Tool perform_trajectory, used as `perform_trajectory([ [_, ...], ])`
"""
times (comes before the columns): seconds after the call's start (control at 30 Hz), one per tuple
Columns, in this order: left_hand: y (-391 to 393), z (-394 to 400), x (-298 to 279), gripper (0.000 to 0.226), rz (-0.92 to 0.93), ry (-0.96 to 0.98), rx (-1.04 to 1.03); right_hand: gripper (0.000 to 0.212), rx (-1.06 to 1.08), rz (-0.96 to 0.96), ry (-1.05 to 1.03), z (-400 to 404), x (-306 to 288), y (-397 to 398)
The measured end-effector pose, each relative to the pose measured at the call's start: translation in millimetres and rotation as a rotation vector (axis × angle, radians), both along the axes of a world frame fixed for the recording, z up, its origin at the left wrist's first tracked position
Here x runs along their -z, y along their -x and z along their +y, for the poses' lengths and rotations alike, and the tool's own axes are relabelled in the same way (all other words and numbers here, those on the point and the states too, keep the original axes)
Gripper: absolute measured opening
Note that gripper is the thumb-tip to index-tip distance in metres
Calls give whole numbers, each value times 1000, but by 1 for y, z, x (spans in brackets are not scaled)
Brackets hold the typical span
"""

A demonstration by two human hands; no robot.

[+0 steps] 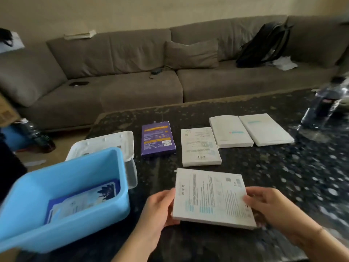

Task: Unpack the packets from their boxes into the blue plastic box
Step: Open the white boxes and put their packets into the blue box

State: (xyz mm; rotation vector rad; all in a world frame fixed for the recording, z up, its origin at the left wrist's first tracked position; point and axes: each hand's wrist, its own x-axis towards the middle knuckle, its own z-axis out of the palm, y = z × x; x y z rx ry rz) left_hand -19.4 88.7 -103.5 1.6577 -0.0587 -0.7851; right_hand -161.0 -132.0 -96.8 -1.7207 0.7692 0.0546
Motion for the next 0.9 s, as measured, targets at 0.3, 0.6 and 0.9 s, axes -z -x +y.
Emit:
perform_trajectory([
  [0.3,29,38,-3,25,-27,8,56,17,47,-127,-150,45,2,30],
  [0.6,41,42,-28,21,-87,92,0,67,-84,-89,-432,60,8,50],
  [0.9,55,40,-51,14,-343,228,-71,74,-93,-199,-657,74,27,58],
])
